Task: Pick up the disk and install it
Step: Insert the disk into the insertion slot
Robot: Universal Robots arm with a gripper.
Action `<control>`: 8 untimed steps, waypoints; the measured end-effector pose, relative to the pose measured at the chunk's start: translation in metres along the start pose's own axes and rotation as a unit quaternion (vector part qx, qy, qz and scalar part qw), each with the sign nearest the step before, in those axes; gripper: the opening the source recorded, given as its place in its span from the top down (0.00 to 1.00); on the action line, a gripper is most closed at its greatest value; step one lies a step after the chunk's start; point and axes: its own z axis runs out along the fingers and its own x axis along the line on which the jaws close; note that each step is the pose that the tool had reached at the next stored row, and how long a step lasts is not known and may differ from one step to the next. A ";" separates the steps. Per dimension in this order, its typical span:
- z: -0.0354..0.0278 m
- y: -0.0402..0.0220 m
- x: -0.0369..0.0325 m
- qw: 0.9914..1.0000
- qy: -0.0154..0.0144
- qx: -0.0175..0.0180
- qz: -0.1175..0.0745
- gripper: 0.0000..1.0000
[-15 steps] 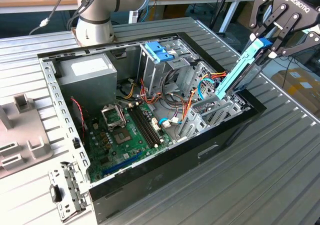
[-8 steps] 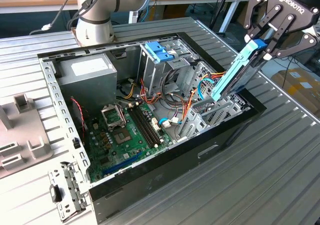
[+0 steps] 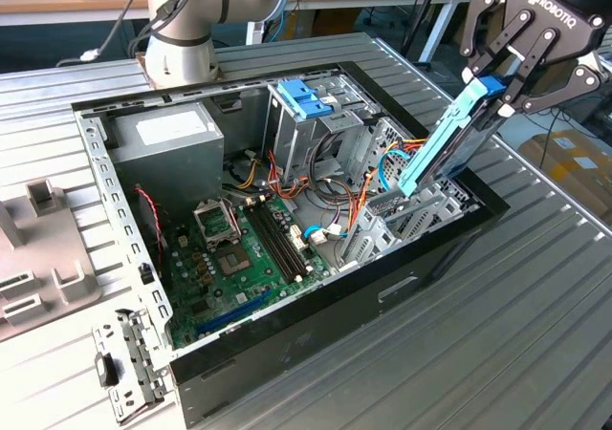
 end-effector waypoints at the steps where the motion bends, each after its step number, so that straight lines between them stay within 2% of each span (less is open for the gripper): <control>1: 0.0002 0.0000 0.0000 1.000 0.000 0.000 0.000 0.63; 8: 0.0031 0.0009 0.0006 1.000 0.000 0.000 0.000 0.63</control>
